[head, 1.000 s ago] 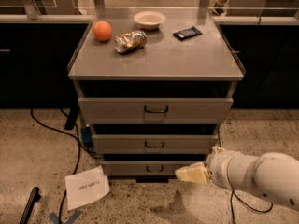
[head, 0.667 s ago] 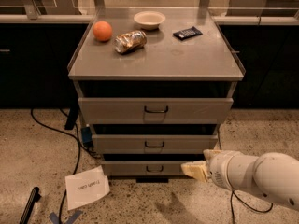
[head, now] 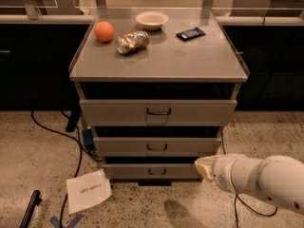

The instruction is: Open bottom drawer

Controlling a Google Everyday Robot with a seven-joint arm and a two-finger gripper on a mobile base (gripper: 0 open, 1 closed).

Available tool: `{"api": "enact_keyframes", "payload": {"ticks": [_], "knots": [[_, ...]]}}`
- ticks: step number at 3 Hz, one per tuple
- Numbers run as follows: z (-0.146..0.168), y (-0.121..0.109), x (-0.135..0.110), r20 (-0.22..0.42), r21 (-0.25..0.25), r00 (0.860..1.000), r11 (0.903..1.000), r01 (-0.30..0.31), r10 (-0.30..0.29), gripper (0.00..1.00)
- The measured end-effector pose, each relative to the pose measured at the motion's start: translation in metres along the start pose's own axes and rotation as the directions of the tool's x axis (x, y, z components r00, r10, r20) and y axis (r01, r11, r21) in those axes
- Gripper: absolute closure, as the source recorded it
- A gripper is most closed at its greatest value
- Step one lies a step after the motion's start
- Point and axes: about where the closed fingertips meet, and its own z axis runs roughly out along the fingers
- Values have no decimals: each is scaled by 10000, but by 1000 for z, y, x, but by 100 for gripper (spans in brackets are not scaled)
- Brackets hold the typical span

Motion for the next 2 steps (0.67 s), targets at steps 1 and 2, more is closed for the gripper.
{"api": "enact_keyframes", "payload": {"ticks": [1,2], "knots": [[12,-1,8,511,120,9979,9991,-402,395,100],[39,-2,26,1770,322,9797,9943,-1014,942,100]]}}
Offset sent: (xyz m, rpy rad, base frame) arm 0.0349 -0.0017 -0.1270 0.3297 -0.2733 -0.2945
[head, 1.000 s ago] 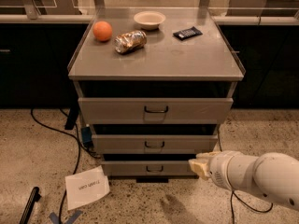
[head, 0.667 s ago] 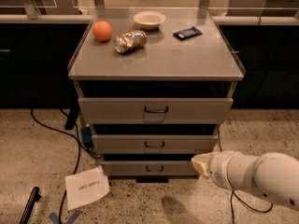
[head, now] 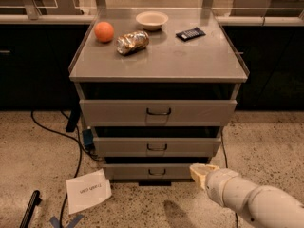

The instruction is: Open bottom drawer

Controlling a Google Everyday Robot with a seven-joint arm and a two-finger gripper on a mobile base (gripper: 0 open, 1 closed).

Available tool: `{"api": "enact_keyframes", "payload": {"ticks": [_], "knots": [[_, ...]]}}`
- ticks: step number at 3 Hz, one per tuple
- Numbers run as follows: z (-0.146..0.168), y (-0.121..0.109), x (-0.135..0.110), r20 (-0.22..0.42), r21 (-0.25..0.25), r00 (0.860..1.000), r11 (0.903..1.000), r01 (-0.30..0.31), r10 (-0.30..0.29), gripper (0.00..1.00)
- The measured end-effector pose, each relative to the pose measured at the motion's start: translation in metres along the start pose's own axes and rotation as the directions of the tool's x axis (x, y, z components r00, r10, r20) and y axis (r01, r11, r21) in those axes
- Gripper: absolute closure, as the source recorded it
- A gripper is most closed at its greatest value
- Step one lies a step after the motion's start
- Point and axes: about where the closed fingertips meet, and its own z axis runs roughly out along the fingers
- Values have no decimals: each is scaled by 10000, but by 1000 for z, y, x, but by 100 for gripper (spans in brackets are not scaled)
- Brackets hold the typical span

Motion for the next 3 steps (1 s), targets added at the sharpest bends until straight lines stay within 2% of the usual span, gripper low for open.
{"api": "enact_keyframes", "payload": {"ticks": [1,2,3], "knots": [[36,-11,24,883,271,9928,9961,-834,807,100],[90,-17,60,792,28,9836,9866,-1630,1622,100],[135,-18,92,164,-247,9782,9781,-2064,2069,100]]}}
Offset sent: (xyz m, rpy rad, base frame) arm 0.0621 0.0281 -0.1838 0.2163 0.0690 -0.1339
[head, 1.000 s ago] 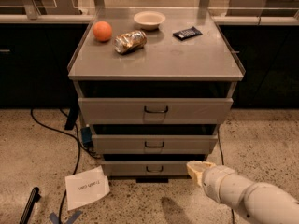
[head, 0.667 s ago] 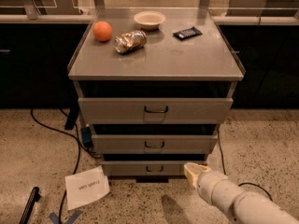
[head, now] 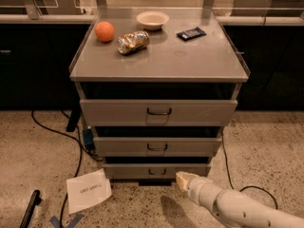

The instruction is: Open bottom drawer

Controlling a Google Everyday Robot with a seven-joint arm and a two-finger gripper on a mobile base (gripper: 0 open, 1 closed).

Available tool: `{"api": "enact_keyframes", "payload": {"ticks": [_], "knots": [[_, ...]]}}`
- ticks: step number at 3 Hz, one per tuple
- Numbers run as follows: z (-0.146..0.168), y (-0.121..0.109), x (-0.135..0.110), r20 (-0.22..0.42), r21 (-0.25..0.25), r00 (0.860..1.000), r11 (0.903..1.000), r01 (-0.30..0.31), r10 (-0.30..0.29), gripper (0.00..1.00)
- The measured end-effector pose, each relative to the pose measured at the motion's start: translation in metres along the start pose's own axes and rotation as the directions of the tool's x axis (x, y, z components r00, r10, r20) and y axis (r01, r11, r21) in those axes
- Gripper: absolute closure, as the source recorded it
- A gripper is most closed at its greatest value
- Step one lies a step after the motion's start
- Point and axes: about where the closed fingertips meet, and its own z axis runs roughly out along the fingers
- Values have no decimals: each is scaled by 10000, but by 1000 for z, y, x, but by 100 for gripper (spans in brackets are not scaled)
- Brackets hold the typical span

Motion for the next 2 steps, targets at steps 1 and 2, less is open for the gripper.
{"api": "enact_keyframes", "payload": {"ticks": [1,2], "knots": [[31,-6,20,-617,-37,9978,9997,-234,231,100],[34,-3,21,-684,-84,9975,9998,-177,171,100]]}}
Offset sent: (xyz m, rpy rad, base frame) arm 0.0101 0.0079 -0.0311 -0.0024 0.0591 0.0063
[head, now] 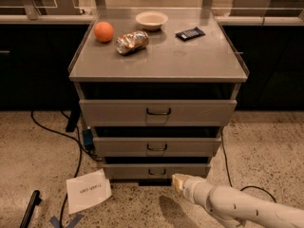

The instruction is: Open bottom drawer

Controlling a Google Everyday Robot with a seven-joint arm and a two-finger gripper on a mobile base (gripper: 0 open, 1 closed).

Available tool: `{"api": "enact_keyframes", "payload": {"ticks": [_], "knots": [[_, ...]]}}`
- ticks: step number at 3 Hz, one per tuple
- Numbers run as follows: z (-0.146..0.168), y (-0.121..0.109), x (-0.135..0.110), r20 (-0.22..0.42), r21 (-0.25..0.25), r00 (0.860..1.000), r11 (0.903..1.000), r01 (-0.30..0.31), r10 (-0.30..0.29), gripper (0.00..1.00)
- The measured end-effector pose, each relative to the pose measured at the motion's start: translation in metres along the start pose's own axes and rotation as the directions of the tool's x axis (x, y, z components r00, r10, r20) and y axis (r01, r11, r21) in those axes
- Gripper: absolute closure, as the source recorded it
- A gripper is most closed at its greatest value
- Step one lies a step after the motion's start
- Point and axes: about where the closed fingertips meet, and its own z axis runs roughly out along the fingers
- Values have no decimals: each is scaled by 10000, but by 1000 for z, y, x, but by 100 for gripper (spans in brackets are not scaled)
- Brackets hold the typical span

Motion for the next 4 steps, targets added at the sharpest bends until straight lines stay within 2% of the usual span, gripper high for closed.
{"api": "enact_keyframes", "payload": {"ticks": [1,2,3,4], "knots": [[8,4,13,83,196,9999,9997,-146,145,100],[30,-3,28,690,715,9966,9962,-496,447,100],[65,-31,52,1345,1583,9871,9814,-1084,873,100],[96,-57,71,1571,2150,9788,9628,-1634,1311,100]]}}
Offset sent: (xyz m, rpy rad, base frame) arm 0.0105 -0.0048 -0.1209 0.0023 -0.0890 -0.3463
